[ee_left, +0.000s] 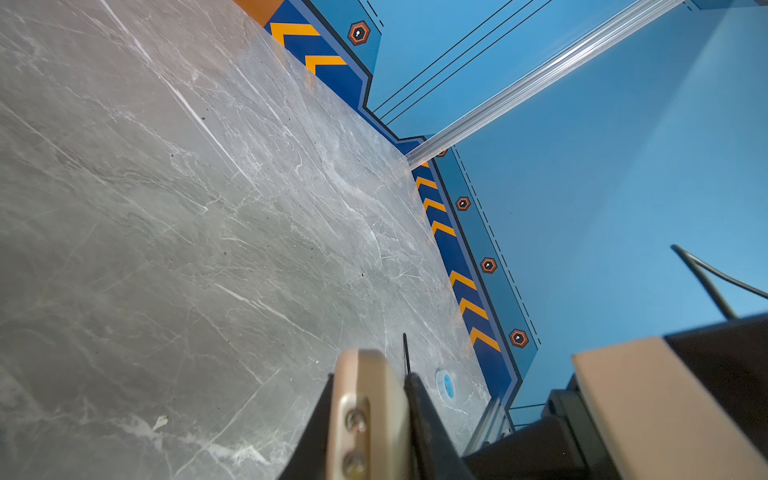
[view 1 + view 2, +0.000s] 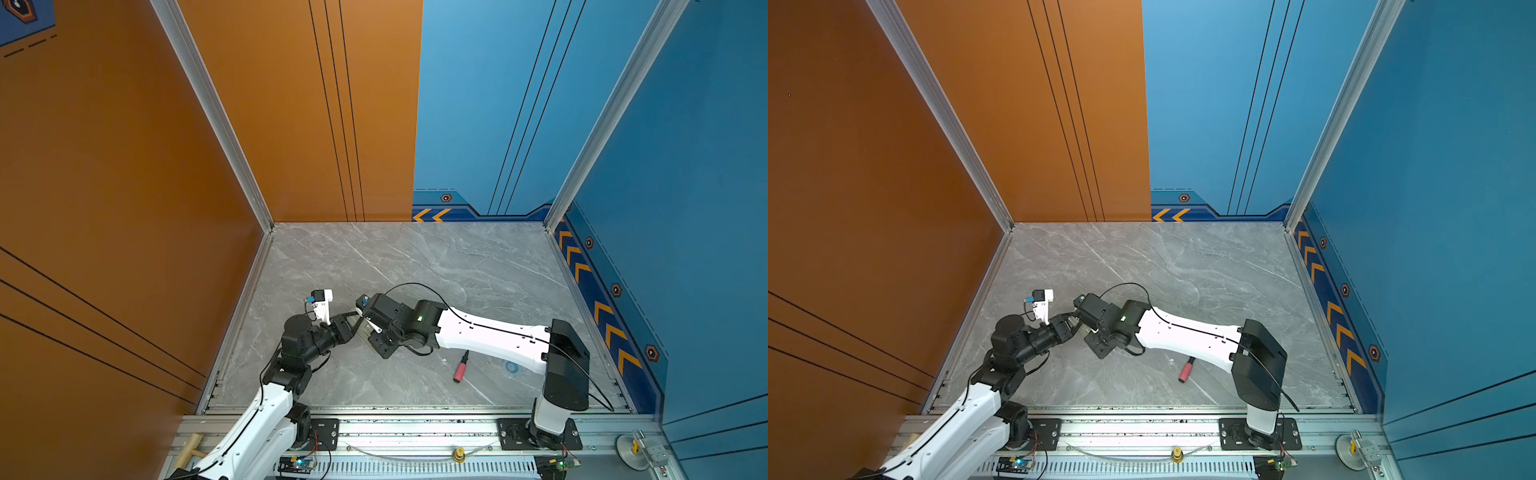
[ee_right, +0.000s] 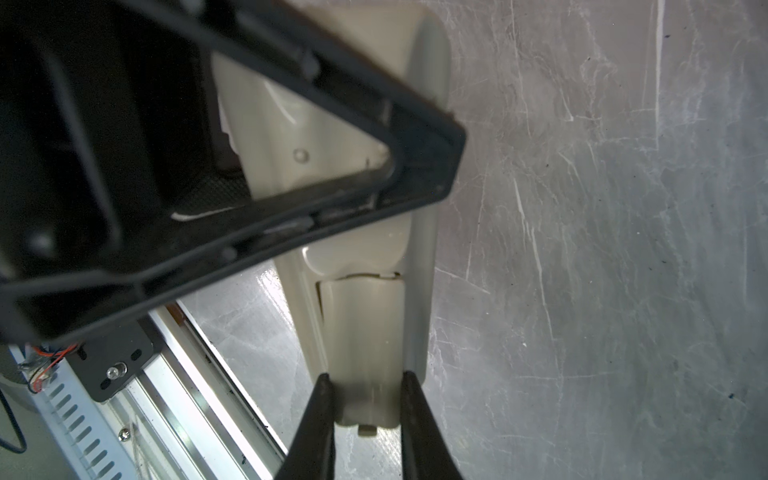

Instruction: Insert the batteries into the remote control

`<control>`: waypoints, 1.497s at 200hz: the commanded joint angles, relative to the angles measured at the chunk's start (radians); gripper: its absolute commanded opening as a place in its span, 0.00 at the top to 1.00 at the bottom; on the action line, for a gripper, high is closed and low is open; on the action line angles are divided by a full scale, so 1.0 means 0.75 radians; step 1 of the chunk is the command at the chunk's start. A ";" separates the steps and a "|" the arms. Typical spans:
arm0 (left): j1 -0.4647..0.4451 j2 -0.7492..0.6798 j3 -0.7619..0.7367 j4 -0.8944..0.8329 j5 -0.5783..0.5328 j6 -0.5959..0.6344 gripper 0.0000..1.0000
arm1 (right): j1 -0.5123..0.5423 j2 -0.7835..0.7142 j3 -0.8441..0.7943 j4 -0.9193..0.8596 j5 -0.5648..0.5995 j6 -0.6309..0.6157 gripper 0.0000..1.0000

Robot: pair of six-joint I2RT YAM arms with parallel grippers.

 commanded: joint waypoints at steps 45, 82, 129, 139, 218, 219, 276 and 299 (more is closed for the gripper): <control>-0.079 -0.041 0.003 0.051 0.092 0.003 1.00 | 0.011 0.000 0.041 -0.051 -0.084 -0.054 0.91; -0.120 -0.043 0.011 0.052 0.092 0.014 1.00 | 0.005 -0.008 0.045 -0.052 -0.087 -0.054 0.90; -0.150 -0.035 0.021 0.051 0.089 0.023 1.00 | 0.004 -0.026 0.055 -0.052 -0.084 -0.054 0.84; -0.154 -0.033 0.019 0.053 0.089 0.021 1.00 | 0.003 -0.031 0.055 -0.052 -0.084 -0.054 0.82; -0.177 -0.029 0.018 0.073 0.099 0.004 1.00 | 0.005 -0.064 0.036 -0.052 -0.073 -0.054 0.72; -0.177 -0.028 0.017 0.073 0.099 0.003 1.00 | 0.005 -0.064 0.035 -0.052 -0.073 -0.054 0.72; -0.181 0.002 0.016 0.104 0.111 -0.014 1.00 | 0.009 -0.085 0.027 -0.052 -0.059 -0.052 0.68; -0.180 0.007 0.015 0.104 0.112 -0.019 1.00 | 0.013 -0.102 0.029 -0.055 -0.049 -0.049 0.64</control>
